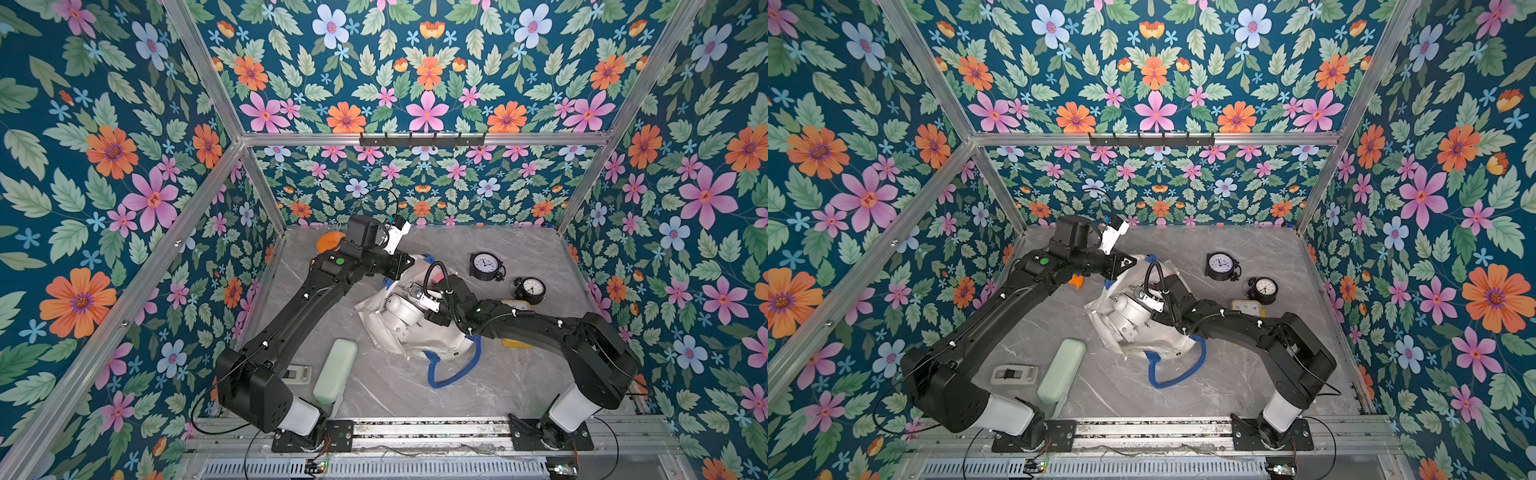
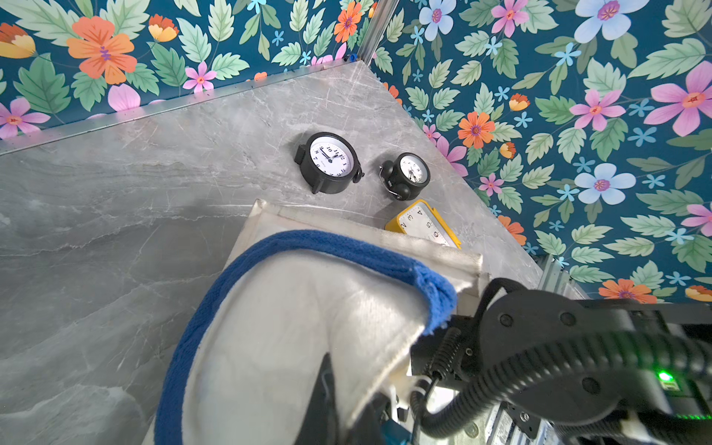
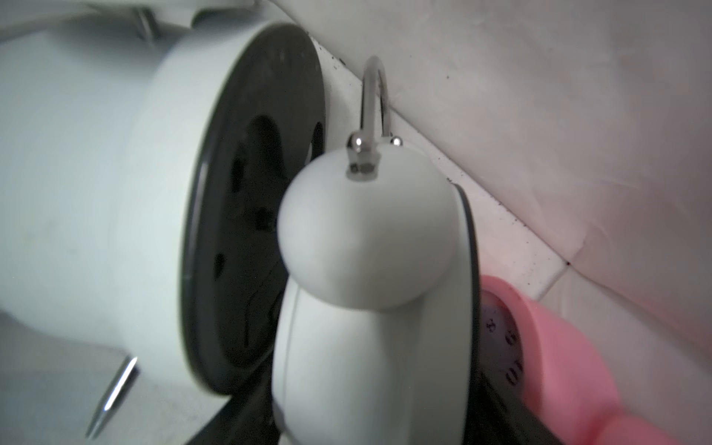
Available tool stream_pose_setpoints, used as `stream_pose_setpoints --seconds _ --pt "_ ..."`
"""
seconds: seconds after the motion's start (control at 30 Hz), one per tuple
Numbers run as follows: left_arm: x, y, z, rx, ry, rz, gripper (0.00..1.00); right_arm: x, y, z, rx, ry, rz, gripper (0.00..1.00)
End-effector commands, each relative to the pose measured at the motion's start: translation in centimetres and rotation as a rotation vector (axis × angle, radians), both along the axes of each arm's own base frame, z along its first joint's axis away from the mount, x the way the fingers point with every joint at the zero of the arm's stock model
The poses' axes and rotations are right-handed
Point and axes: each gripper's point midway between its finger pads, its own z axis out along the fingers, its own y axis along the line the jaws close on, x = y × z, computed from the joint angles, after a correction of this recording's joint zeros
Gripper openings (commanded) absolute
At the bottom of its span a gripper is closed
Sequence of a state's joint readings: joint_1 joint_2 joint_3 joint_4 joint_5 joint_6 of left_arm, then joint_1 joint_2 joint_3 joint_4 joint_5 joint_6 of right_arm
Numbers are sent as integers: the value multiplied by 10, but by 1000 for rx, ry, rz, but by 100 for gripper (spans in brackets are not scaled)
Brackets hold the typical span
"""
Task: Take the alarm clock out of the canvas bag
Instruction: Pick up the alarm from the canvas bag.
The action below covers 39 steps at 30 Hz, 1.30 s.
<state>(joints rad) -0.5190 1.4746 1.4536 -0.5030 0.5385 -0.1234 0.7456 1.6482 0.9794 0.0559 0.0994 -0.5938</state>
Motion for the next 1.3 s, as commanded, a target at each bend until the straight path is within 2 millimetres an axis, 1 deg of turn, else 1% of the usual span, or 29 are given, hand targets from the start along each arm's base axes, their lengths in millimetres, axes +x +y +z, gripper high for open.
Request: stream_pose_setpoints --seconds 0.0,0.03,0.07,0.17,0.27,0.37,0.47,0.5,0.53,0.77,1.03,1.17,1.27 --pt "0 -9 25 -69 -70 -47 0 5 12 15 64 -29 27 69" --pt "0 -10 25 -70 -70 -48 0 6 12 4 53 -10 26 69" --pt "0 -10 24 -71 -68 -49 0 7 12 0 44 -2 22 69" --pt "0 -10 23 -70 -66 -48 0 9 12 -4 39 7 19 68" --pt "0 -10 24 -69 -67 -47 0 10 12 -6 37 11 20 62" --pt "1 -9 23 -67 -68 -42 0 10 11 -5 30 13 25 54" --pt "5 -8 20 -60 -67 -22 0 5 12 7 50 12 37 47" --pt "6 -7 21 -58 -71 -12 0 3 12 7 51 22 42 45" --pt "8 -5 18 -49 -72 6 0 0 12 23 76 8 52 43" --pt "29 10 18 -1 -102 133 0 -30 4 60 141 64 87 33" --pt "55 34 20 41 -114 302 0 -70 -13 105 240 126 103 32" --pt "64 46 25 49 -122 374 0 -90 -25 136 304 159 81 32" --pt "66 49 26 43 -116 388 0 -101 -37 161 341 180 40 32"
